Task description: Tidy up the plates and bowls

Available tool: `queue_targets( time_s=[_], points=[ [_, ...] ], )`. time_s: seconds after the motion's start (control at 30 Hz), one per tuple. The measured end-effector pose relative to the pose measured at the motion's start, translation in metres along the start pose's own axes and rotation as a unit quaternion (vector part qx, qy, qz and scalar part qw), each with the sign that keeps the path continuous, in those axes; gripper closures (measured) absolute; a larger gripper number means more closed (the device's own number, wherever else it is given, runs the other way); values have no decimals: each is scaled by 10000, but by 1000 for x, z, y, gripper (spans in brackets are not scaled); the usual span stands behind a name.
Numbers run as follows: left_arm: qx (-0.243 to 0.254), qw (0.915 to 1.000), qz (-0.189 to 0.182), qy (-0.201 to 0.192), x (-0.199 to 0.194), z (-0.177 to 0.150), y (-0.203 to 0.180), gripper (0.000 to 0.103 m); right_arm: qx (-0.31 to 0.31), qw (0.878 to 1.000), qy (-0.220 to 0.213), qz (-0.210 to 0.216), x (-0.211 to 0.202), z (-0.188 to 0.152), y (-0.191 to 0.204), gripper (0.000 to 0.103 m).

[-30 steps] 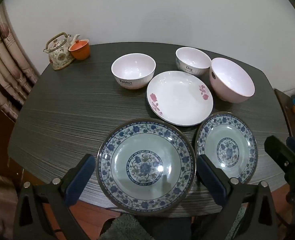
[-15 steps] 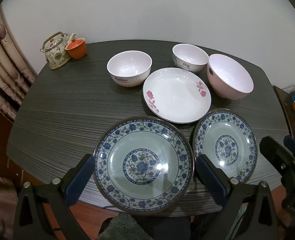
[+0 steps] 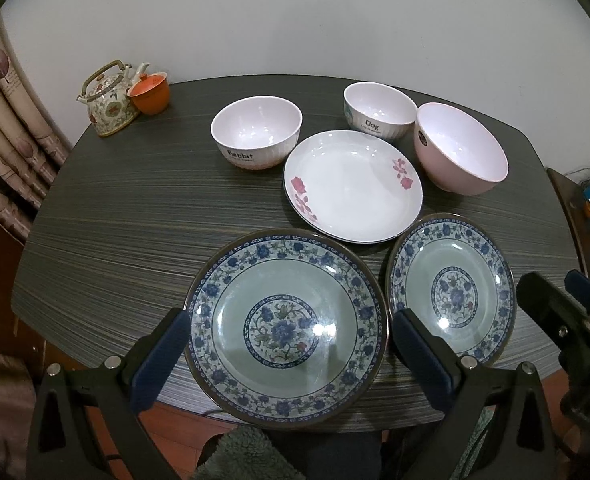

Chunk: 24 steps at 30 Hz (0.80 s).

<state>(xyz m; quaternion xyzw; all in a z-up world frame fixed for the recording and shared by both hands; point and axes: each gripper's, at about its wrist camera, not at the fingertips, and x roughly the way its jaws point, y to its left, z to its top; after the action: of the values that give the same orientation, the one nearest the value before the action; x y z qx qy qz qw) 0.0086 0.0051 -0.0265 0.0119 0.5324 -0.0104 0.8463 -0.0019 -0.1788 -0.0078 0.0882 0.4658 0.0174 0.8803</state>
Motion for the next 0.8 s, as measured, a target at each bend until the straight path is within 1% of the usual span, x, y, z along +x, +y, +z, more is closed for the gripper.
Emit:
queue_targets(
  time_s=[0.8],
  points=[
    [55,10000,-25,57,3,-1,-4,0,11,10000,26,-4,-3,-3,0,6]
  ],
)
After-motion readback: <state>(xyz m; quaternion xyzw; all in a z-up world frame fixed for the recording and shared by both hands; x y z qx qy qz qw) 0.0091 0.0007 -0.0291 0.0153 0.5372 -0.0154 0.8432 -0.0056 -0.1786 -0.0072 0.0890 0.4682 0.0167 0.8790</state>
